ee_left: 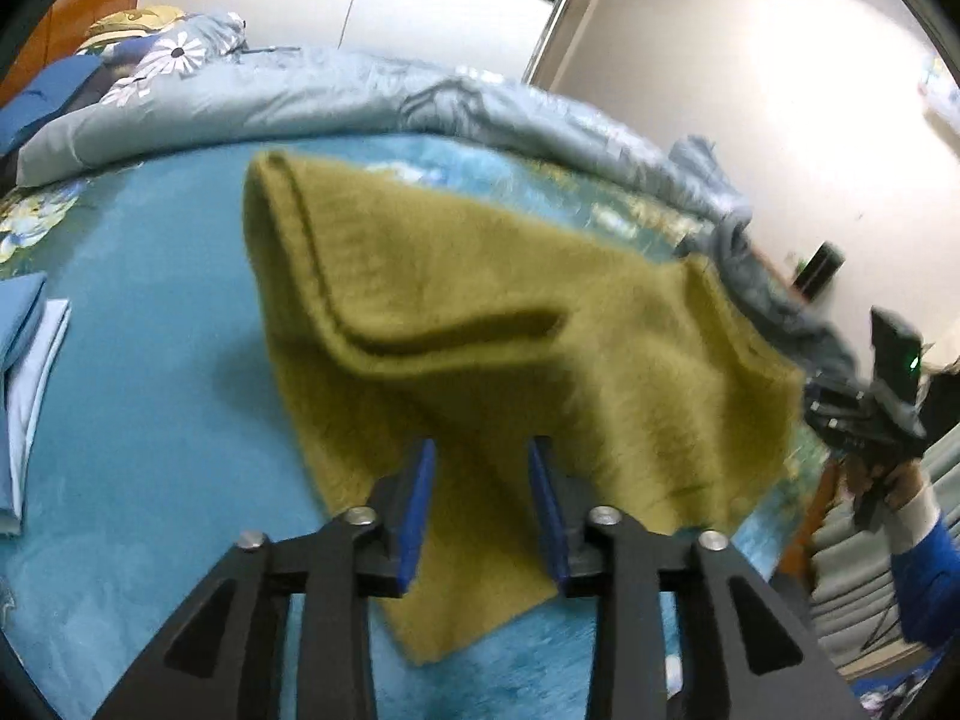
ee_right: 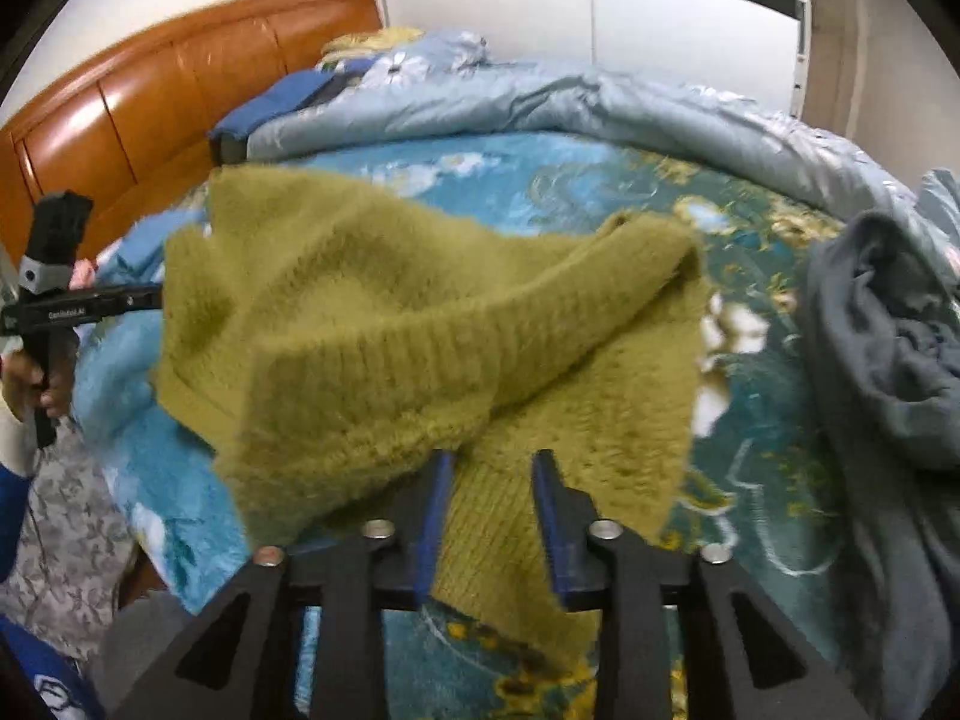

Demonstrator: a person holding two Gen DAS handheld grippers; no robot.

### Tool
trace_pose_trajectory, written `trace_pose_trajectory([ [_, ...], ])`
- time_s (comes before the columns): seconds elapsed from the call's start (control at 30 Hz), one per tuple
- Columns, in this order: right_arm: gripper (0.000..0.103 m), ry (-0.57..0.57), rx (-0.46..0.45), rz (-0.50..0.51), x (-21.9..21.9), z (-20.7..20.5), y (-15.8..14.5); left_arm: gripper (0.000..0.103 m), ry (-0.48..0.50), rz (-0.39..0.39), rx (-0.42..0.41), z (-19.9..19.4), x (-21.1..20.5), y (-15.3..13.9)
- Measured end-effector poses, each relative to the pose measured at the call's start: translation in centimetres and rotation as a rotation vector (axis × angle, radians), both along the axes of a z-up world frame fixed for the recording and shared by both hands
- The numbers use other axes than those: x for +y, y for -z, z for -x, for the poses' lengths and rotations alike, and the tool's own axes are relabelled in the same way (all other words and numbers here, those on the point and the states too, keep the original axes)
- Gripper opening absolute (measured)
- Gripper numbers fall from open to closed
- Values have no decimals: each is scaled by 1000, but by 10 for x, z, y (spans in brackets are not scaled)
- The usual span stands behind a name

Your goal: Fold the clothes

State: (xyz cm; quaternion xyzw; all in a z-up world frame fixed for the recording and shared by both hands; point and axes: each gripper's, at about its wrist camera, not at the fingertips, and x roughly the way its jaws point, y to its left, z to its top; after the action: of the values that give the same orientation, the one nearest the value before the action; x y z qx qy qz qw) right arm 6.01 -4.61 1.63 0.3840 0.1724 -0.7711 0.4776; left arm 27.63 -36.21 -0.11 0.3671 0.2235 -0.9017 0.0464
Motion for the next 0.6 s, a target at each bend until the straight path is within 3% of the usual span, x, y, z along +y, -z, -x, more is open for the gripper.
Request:
trace_pose_trajectory([
  [0.07, 52, 19, -34, 57, 9, 1, -12, 45, -6, -54, 20, 0, -2, -1],
  [0.2, 58, 0, -179, 168, 14, -9, -23, 48, -22, -118, 29, 3, 2, 0],
  [0.4, 60, -13, -211, 137, -25, -30, -14, 51, -59, -68, -52, 24, 20, 6],
  [0.6, 60, 48, -215, 90, -36, -36, -5, 51, -121, -20, -124, 29, 24, 10],
])
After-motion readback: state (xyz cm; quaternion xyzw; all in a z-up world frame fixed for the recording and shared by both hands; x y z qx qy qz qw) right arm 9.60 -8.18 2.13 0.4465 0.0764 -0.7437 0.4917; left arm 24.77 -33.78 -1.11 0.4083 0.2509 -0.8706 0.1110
